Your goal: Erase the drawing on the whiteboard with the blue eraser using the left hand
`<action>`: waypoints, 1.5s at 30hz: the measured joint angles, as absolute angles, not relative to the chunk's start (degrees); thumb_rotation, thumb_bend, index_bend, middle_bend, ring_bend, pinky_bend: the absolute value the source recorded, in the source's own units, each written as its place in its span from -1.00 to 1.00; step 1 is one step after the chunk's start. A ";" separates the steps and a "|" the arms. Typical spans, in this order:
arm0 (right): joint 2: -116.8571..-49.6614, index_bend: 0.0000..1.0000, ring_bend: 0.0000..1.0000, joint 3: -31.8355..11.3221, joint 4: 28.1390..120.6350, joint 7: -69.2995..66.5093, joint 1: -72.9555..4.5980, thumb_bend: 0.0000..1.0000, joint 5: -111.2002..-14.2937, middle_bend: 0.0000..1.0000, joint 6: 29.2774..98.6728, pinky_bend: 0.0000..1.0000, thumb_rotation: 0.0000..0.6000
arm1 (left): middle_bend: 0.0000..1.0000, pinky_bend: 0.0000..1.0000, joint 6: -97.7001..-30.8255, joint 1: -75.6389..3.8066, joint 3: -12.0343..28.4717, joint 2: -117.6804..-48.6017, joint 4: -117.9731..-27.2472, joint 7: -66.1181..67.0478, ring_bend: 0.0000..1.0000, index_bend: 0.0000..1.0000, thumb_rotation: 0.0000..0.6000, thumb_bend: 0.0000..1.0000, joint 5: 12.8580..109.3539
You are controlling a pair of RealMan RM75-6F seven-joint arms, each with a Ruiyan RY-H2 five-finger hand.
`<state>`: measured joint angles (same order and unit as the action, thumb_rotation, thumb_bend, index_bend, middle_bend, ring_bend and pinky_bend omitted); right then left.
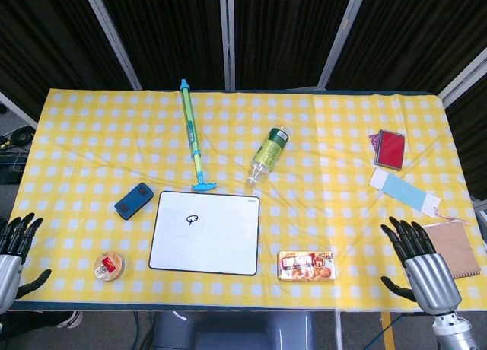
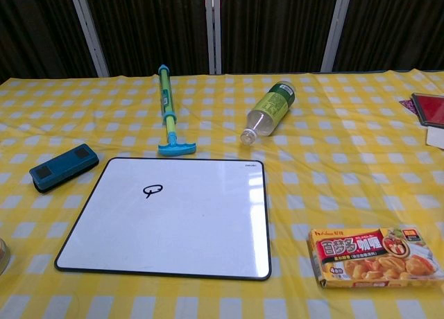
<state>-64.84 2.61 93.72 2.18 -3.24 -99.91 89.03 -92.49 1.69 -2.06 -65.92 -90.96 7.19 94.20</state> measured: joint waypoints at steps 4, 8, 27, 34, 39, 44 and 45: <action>-64.82 -1.00 -1.00 2.60 93.76 2.10 -3.23 -0.89 -99.97 -1.00 89.12 -1.00 1.00 | -1.00 -1.00 -92.48 1.67 -2.10 -65.98 -90.89 7.33 -1.00 -1.00 1.00 -0.63 94.32; -64.79 -1.00 -1.00 2.60 93.69 2.07 -3.20 -0.89 -99.82 -1.00 89.06 -1.00 1.00 | -1.00 -1.00 -92.35 1.65 -2.15 -66.06 -90.82 7.42 -1.00 -1.00 1.00 -0.63 94.30; -64.01 -1.00 -1.00 2.30 93.98 0.09 -3.53 -0.89 -98.87 -1.00 88.41 -1.00 1.00 | -1.00 -1.00 -87.38 -0.70 -0.29 -67.35 -91.08 10.58 -1.00 -1.00 1.00 -0.63 90.07; -63.77 -1.00 -1.00 2.47 94.21 -0.27 -3.44 -0.89 -99.37 -1.00 88.81 -1.00 1.00 | -1.00 -1.00 -80.55 -4.35 2.96 -68.23 -94.12 16.82 -1.00 -0.99 1.00 -0.61 82.29; -63.49 -1.00 -1.00 2.45 94.23 -0.94 -3.44 -0.89 -99.17 -1.00 88.78 -1.00 1.00 | -1.00 -1.00 -75.43 -8.63 6.64 -69.72 -97.25 24.45 -1.00 -0.88 1.00 -0.61 73.73; -63.27 -1.00 -1.00 2.43 94.17 -1.84 -3.46 -0.89 -99.20 -1.00 88.92 -1.00 1.00 | -1.00 -0.92 -72.67 -12.30 9.93 -71.86 -99.01 31.10 -1.00 -0.78 1.00 -0.61 65.78; -63.19 -1.00 -1.00 2.41 94.15 -2.15 -3.47 -0.89 -99.15 -1.00 88.93 -1.00 1.00 | -1.00 -0.91 -72.32 -13.25 10.76 -72.54 -99.12 32.82 -1.00 -0.75 1.00 -0.60 63.54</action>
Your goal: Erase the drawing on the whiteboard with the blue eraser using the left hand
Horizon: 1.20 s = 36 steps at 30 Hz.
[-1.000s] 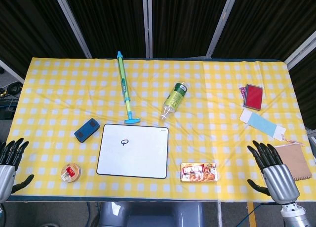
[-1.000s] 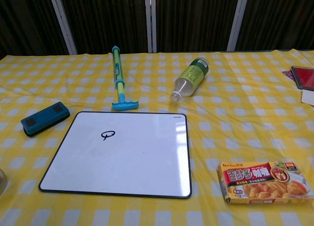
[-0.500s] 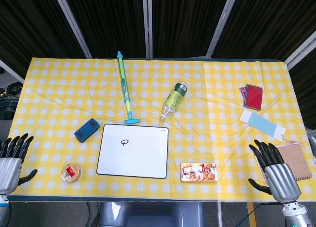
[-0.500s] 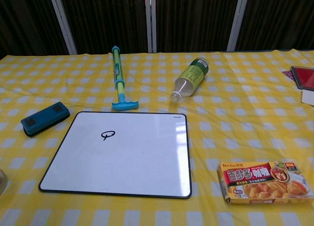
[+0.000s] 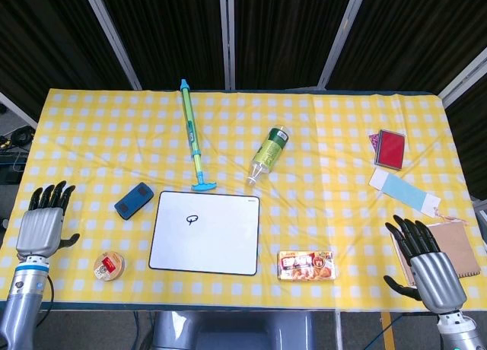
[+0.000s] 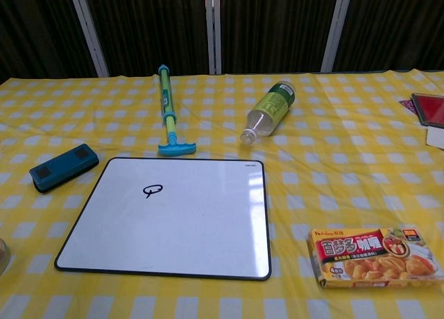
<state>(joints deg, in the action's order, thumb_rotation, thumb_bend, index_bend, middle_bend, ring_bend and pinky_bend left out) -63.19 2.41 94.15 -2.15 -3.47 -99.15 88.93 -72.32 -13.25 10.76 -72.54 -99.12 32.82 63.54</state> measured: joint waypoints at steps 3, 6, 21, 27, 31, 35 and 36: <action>-62.88 -1.00 -1.00 2.36 94.07 -3.22 -3.57 -0.89 -99.00 -1.00 88.87 -1.00 1.00 | -1.00 -0.86 -71.86 -15.87 12.81 -74.73 -98.90 37.75 -1.00 -0.71 1.00 -0.49 57.17; -62.68 -1.00 -1.00 2.36 94.00 -3.88 -3.68 -0.89 -98.95 -1.00 88.75 -1.00 1.00 | -1.00 -0.85 -71.71 -18.64 14.57 -77.34 -98.18 42.33 -1.00 -0.70 1.00 -0.47 50.68; -62.38 -1.00 -1.00 2.47 93.72 -5.50 -4.11 -0.89 -98.58 -1.00 87.86 -1.00 1.00 | -1.00 -0.80 -72.37 -31.10 18.86 -90.53 -89.76 53.30 -1.00 -0.68 1.00 -0.46 29.02; -62.40 -1.00 -1.00 2.59 93.60 -5.72 -4.19 -0.89 -98.73 -1.00 87.73 -1.00 1.00 | -1.00 -0.80 -73.86 -32.68 18.62 -92.47 -90.05 53.14 -1.00 -0.69 1.00 -0.46 28.47; -62.39 -1.00 -1.00 2.77 93.68 -5.70 -4.09 -0.89 -99.16 -1.00 88.02 -1.00 1.00 | -1.00 -0.79 -75.01 -33.33 18.76 -93.03 -90.37 53.03 -1.00 -0.68 1.00 -0.46 28.06; -62.47 -1.00 -1.00 3.02 93.77 -5.37 -4.08 -0.89 -99.48 -1.00 87.89 -1.00 1.00 | -1.00 -0.77 -75.12 -34.11 19.45 -93.53 -90.17 52.76 -1.00 -0.68 1.00 -0.47 26.17; -62.49 -1.00 -1.00 3.09 93.84 -5.28 -4.10 -0.89 -99.59 -1.00 87.81 -1.00 1.00 | -1.00 -0.76 -74.94 -34.43 19.64 -93.92 -89.88 52.56 -1.00 -0.68 1.00 -0.46 25.53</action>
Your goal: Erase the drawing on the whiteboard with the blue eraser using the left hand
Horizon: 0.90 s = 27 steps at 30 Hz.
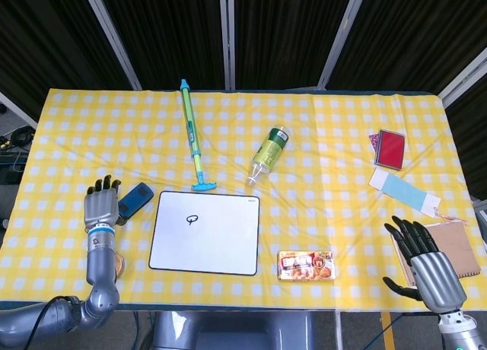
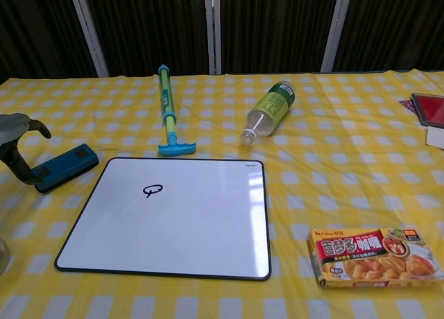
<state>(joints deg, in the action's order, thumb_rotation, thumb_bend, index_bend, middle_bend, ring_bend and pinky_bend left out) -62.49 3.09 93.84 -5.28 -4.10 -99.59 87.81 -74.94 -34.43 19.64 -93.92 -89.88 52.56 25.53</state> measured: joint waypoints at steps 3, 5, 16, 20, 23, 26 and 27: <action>-62.51 -1.00 -1.00 3.26 93.96 -5.15 -4.14 -0.89 -99.98 -1.00 87.81 -1.00 1.00 | -0.99 -0.74 -74.42 -35.20 19.76 -95.39 -88.63 51.64 -1.00 -0.67 1.00 -0.46 25.00; -62.51 -1.00 -1.00 3.40 93.98 -5.17 -4.17 -0.89 -100.12 -1.00 87.73 -1.00 1.00 | -0.99 -0.73 -74.39 -35.67 19.64 -96.28 -87.97 51.40 -1.00 -0.65 1.00 -0.41 24.89; -62.10 -1.00 -1.00 3.44 93.80 -6.46 -4.20 -0.89 -99.87 -1.00 87.84 -1.00 1.00 | -0.94 -0.70 -75.48 -38.41 19.81 -99.53 -84.72 51.90 -0.99 -0.60 1.00 -0.33 23.42; -62.09 -1.00 -1.00 3.45 93.75 -6.44 -4.22 -0.89 -99.86 -1.00 87.80 -1.00 1.00 | -0.94 -0.70 -75.42 -38.49 19.76 -99.53 -84.07 51.66 -0.99 -0.60 1.00 -0.33 22.99; -62.11 -1.00 -1.00 3.50 93.85 -6.25 -4.22 -0.89 -99.86 -1.00 87.72 -1.00 1.00 | -0.94 -0.70 -75.29 -38.50 19.50 -99.42 -83.79 51.68 -0.99 -0.60 1.00 -0.34 22.86; -62.16 -1.00 -1.00 3.54 93.96 -6.06 -4.18 -0.89 -99.98 -1.00 87.79 -1.00 1.00 | -0.93 -0.69 -75.00 -38.50 19.30 -99.35 -83.46 51.74 -0.98 -0.59 1.00 -0.34 22.48; -62.17 -1.00 -1.00 3.54 93.97 -6.03 -4.17 -0.89 -100.00 -1.00 87.83 -1.00 1.00 | -0.92 -0.69 -74.88 -38.50 19.27 -99.36 -83.31 51.68 -0.98 -0.58 1.00 -0.33 22.37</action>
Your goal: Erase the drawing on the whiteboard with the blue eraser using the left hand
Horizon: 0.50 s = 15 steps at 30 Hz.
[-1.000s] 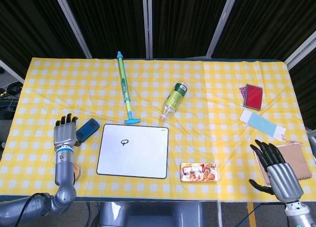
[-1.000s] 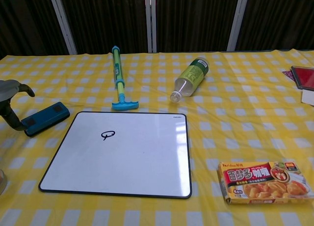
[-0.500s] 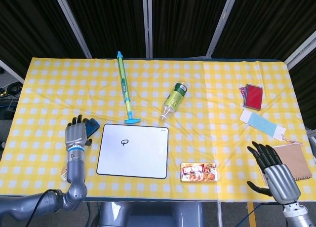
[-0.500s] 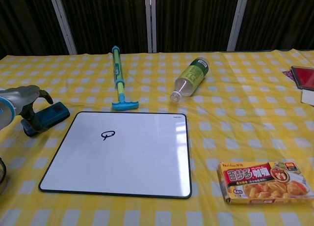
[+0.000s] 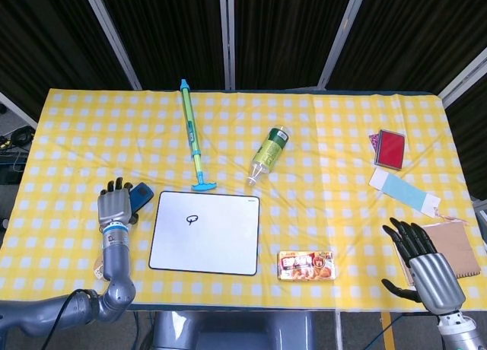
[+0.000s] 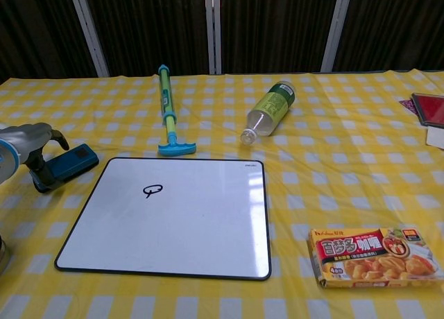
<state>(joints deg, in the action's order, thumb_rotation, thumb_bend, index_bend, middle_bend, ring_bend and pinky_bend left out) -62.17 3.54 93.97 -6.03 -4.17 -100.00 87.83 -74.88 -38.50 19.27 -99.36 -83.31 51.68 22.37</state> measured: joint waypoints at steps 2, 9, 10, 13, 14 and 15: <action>-62.17 -1.00 -1.00 3.55 93.97 -5.98 -4.14 -0.89 -99.94 -1.00 87.81 -1.00 1.00 | -0.89 -0.68 -74.62 -38.50 19.18 -99.41 -83.07 51.56 -0.95 -0.53 1.00 -0.31 22.25; -62.02 -1.00 -1.00 3.39 93.93 -6.50 -4.06 -0.89 -99.66 -1.00 88.09 -1.00 1.00 | -0.36 -0.34 -74.38 -38.49 18.58 -100.10 -81.26 50.44 -0.55 0.03 1.00 0.26 23.17; -61.97 -1.00 -1.00 3.35 93.91 -6.67 -4.04 -0.89 -99.62 -1.00 88.17 -1.00 1.00 | -0.26 -0.26 -74.62 -38.50 18.54 -100.33 -80.89 50.16 -0.46 0.14 1.00 0.32 23.60; -61.72 -1.00 -1.00 3.15 93.89 -7.45 -3.96 -0.89 -99.37 -1.00 88.58 -1.00 1.00 | 0.09 0.03 -75.36 -38.43 18.44 -101.09 -79.81 47.96 -0.15 0.51 1.00 0.56 26.23; -61.63 -1.00 -1.00 3.09 93.87 -7.68 -3.91 -0.89 -99.23 -1.00 88.68 -1.00 1.00 | 0.16 0.11 -75.60 -38.40 18.35 -101.29 -79.51 47.08 -0.09 0.58 1.00 0.63 27.37; -61.56 -1.00 -1.00 3.06 93.85 -7.81 -3.89 -0.89 -99.15 -1.00 88.72 -1.00 1.00 | 0.19 0.15 -75.96 -38.31 18.14 -101.51 -79.15 45.78 -0.06 0.61 1.00 0.66 29.21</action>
<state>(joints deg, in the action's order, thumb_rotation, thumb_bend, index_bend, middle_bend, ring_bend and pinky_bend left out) -61.56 3.06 93.85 -7.81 -3.89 -99.15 88.72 -75.96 -38.31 18.14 -101.51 -79.15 45.78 29.21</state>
